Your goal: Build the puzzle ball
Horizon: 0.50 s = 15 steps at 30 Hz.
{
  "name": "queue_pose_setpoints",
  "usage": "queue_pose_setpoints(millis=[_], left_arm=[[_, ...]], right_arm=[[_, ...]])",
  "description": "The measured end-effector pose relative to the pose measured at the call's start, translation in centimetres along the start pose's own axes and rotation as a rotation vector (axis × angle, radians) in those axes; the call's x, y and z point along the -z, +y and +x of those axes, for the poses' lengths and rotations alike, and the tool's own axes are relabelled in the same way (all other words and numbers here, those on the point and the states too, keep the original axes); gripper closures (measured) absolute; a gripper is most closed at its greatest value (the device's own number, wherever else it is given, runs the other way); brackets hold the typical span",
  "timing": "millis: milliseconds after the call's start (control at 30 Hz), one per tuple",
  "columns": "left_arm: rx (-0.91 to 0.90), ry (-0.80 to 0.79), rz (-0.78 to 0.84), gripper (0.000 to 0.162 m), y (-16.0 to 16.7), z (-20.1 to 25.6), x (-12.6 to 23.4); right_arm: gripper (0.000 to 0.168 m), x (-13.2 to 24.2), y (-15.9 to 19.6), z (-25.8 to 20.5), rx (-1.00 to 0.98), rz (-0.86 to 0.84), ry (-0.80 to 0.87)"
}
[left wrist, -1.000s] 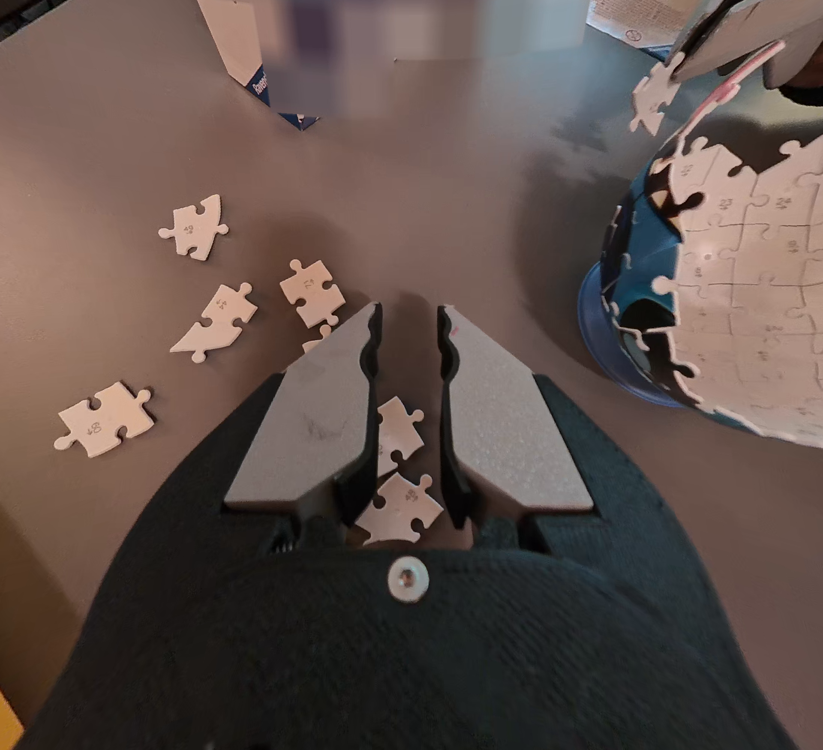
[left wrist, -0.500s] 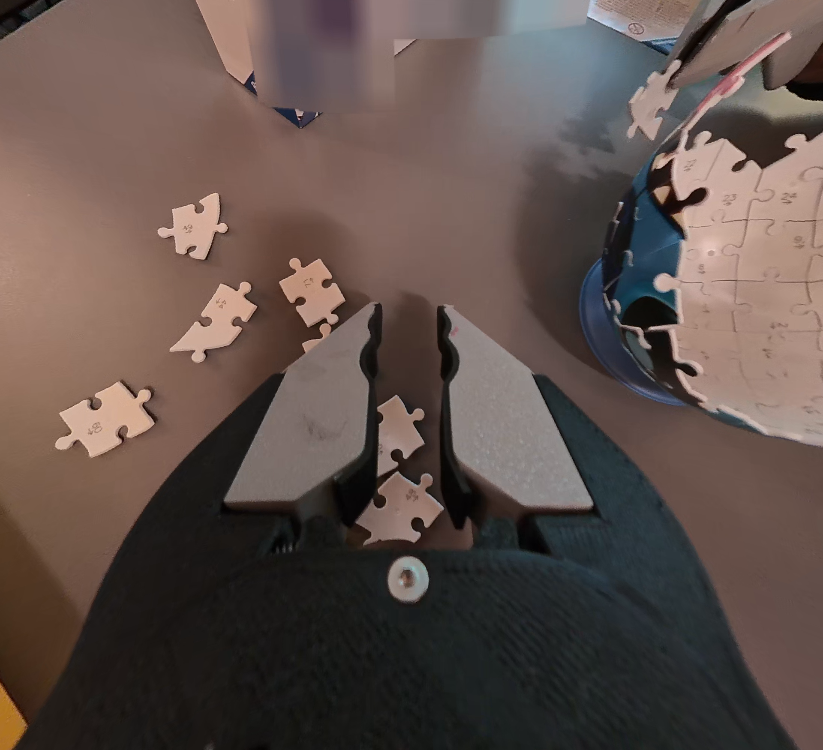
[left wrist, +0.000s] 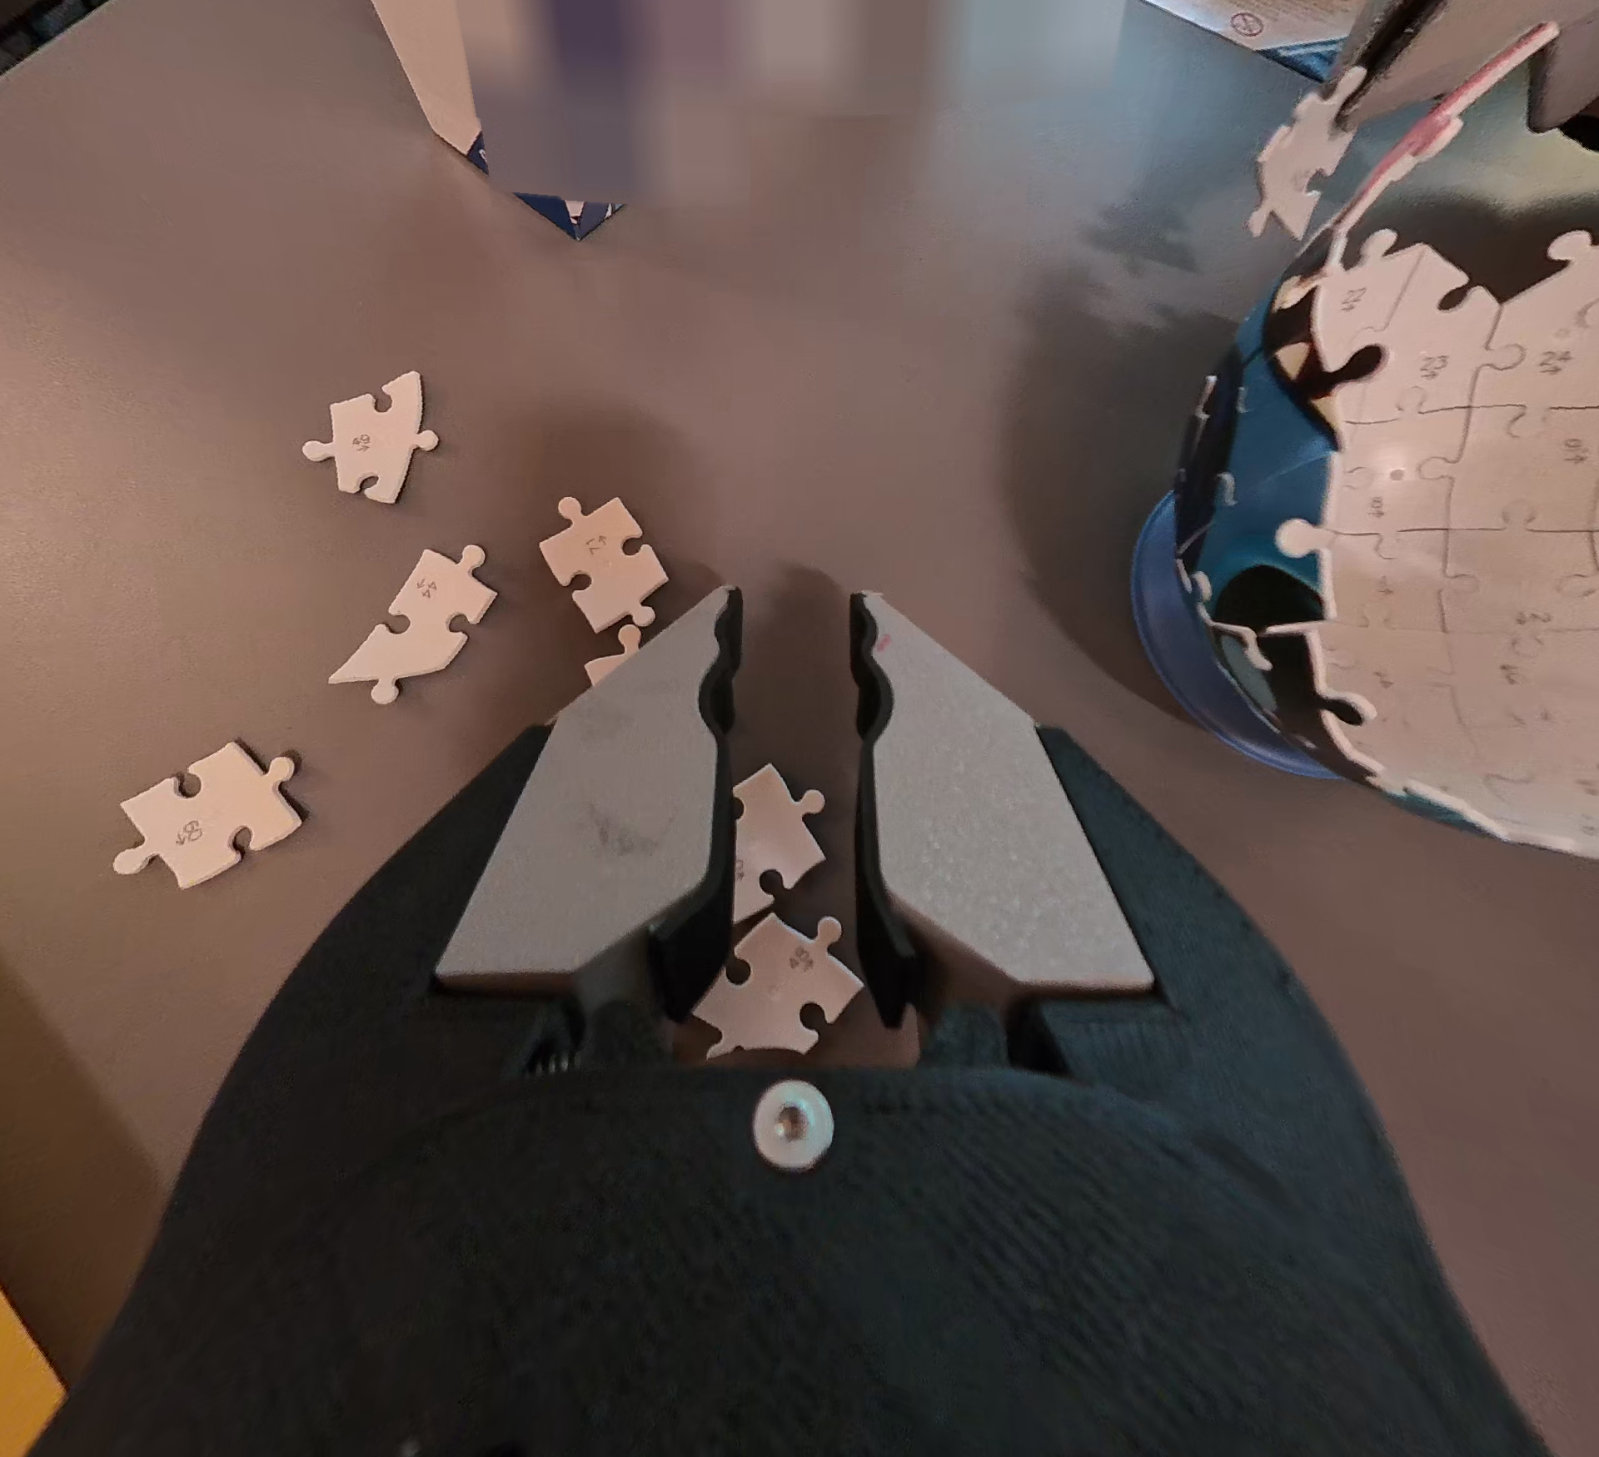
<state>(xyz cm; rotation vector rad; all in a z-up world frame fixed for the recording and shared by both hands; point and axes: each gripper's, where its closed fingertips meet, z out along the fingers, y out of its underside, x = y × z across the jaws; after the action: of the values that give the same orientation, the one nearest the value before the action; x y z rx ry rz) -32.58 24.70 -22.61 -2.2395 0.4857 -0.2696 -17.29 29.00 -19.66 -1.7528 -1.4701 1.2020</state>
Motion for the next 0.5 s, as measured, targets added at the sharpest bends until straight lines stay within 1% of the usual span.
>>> queue_pose_setpoints(millis=[300, 500], left_arm=[[-0.011, -0.004, -0.009, 0.139, 0.13, 0.07, -0.11], [0.000, -0.002, -0.005, 0.139, 0.06, 0.00, -0.04]], right_arm=[[0.168, 0.00, 0.00, -0.11, 0.006, -0.001, -0.001], [0.168, 0.69, -0.60, -0.43, 0.123, -0.003, 0.013]])
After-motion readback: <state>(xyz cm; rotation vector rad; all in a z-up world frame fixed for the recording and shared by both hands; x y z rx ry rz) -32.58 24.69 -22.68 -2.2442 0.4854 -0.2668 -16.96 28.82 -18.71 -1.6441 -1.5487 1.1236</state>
